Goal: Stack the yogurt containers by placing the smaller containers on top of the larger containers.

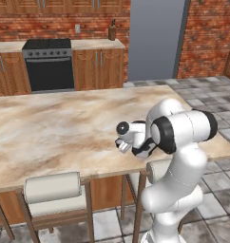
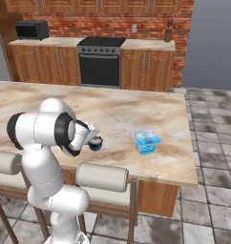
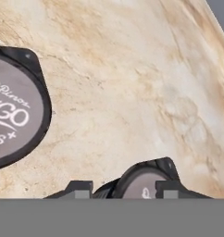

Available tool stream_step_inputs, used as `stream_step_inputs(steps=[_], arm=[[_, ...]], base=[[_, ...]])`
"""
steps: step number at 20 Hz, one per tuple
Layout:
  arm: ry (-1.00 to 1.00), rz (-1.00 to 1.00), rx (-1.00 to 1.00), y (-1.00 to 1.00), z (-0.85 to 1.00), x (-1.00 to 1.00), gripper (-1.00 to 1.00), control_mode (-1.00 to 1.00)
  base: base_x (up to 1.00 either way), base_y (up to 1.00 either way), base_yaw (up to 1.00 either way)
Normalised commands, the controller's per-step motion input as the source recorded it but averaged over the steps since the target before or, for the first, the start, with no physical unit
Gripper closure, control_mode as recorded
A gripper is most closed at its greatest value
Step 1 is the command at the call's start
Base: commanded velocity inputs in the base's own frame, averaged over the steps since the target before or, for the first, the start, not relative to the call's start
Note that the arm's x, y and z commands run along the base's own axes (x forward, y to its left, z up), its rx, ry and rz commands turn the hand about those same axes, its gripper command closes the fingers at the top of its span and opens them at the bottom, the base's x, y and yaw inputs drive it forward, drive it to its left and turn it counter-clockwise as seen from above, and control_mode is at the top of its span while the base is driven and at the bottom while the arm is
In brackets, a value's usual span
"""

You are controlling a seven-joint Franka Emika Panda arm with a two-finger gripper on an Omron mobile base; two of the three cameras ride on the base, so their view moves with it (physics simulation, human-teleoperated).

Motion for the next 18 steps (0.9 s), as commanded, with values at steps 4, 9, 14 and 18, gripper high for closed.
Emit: stream_step_inputs(steps=[4,9,14,18], arm=[[-0.01,-0.01,0.00,-0.10,0.07,-0.21,1.00,-1.00],[-0.03,0.00,0.00,-0.06,0.22,-0.15,1.00,-1.00],[-0.06,0.00,0.00,-0.01,0.32,-0.08,1.00,-1.00],[-0.07,0.00,0.00,0.00,0.38,-0.05,1.00,-1.00]], base=[[0.00,0.00,0.00],[0.00,0.00,0.00],[0.00,0.00,0.00],[0.00,0.00,0.00]])
